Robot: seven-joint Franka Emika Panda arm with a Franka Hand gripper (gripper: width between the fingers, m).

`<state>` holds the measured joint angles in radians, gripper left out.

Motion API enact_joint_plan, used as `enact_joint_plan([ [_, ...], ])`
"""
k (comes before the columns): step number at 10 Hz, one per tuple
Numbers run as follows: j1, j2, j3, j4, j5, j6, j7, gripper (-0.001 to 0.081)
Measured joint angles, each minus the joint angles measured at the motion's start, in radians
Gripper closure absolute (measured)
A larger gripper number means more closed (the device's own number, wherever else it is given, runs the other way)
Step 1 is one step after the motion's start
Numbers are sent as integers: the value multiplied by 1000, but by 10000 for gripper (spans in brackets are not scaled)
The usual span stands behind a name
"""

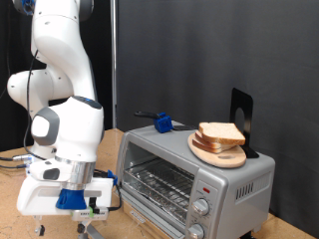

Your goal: Make a piece of toast with the oven

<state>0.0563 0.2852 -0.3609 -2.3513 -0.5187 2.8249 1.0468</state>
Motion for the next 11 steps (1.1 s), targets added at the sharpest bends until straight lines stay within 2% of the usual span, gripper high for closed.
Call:
enact_joint_plan([
  [3,-44,-49,46,-7,147,-11,-140,-2],
  [6,-80,-157,75,-17,341,-103,-359,-2],
  [9,-104,-263,79,1,648,-264,-681,-2],
  [11,-114,-325,63,28,780,-391,-825,-2],
])
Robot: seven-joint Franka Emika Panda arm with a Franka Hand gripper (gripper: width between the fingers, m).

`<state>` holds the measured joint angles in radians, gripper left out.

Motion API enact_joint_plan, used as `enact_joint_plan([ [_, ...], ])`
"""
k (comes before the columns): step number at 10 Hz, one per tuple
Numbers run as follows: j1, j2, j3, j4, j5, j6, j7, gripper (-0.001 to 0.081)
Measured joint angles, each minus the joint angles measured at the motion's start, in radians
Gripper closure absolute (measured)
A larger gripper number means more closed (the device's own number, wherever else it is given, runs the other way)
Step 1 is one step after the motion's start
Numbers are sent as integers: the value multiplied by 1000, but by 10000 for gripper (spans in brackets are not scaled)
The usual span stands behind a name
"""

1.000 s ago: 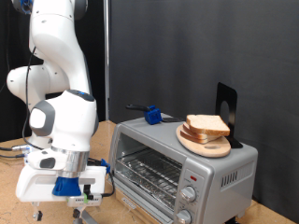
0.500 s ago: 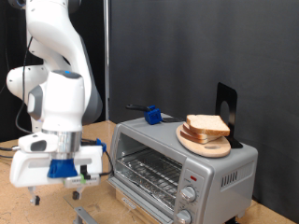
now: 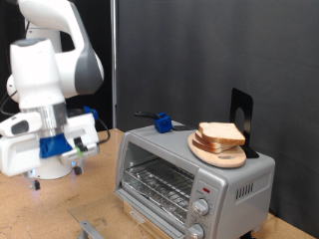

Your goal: Make a piece of toast with the oven

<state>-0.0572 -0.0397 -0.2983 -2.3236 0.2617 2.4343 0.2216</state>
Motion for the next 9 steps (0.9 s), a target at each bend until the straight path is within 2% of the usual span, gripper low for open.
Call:
enact_joint_plan([
  [2,-6,-57,-23,25,37,-102,-41,-2],
  [4,-12,-113,-33,30,34,-154,-40,-2],
  [6,-7,-111,-31,34,59,-180,-59,-2],
  [8,22,-145,-23,57,138,-254,-177,-2],
  [9,39,-173,-18,56,161,-255,-269,-2],
])
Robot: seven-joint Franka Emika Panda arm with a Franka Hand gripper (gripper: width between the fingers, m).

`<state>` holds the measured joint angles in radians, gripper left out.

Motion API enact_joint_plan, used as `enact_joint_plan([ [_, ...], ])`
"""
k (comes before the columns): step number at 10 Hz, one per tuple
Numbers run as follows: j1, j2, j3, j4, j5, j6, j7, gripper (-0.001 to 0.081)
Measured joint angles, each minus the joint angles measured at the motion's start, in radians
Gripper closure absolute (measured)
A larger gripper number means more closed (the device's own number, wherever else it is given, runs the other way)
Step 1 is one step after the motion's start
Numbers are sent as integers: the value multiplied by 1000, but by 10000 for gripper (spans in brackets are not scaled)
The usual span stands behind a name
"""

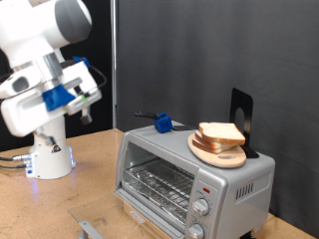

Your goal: Make a piece of toast with the oven

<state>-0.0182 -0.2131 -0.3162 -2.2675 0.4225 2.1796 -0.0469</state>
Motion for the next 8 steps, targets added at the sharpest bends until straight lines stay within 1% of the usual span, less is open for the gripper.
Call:
enact_joint_plan([
  [1,16,-31,10,-10,2,37,-86,-2],
  [2,30,-65,28,-30,-4,98,-160,-2],
  [3,43,-99,47,-48,-24,140,-233,-2],
  [4,46,-130,70,-59,-80,153,-253,-2],
  [5,39,-159,91,-78,-130,160,-255,-2],
  [6,39,-156,88,-78,-112,159,-249,-2],
  [7,48,-155,83,-73,-62,138,-262,-2],
  [8,69,-160,81,-64,-2,104,-293,-2],
])
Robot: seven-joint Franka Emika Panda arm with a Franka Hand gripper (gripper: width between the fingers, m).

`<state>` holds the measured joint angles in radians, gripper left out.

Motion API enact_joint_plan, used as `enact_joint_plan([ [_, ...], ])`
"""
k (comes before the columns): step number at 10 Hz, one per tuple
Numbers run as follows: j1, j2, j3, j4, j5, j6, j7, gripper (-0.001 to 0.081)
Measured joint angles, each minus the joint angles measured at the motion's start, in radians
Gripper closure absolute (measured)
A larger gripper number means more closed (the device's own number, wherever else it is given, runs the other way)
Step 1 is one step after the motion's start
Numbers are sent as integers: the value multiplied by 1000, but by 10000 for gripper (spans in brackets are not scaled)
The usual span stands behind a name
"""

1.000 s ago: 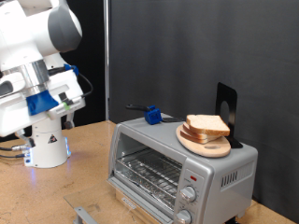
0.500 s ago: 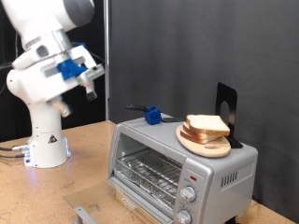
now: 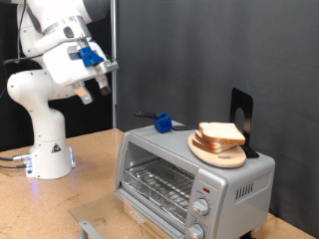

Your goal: Make a piece of toast with the oven

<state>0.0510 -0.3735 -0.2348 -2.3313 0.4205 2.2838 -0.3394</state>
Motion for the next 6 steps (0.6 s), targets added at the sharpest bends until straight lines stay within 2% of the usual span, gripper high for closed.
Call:
enact_joint_plan([
  [2,52,-34,2,17,68,-74,-76,-2],
  [4,91,-95,8,12,85,-86,-175,-2],
  [6,97,-163,48,-10,80,-85,-168,-2],
])
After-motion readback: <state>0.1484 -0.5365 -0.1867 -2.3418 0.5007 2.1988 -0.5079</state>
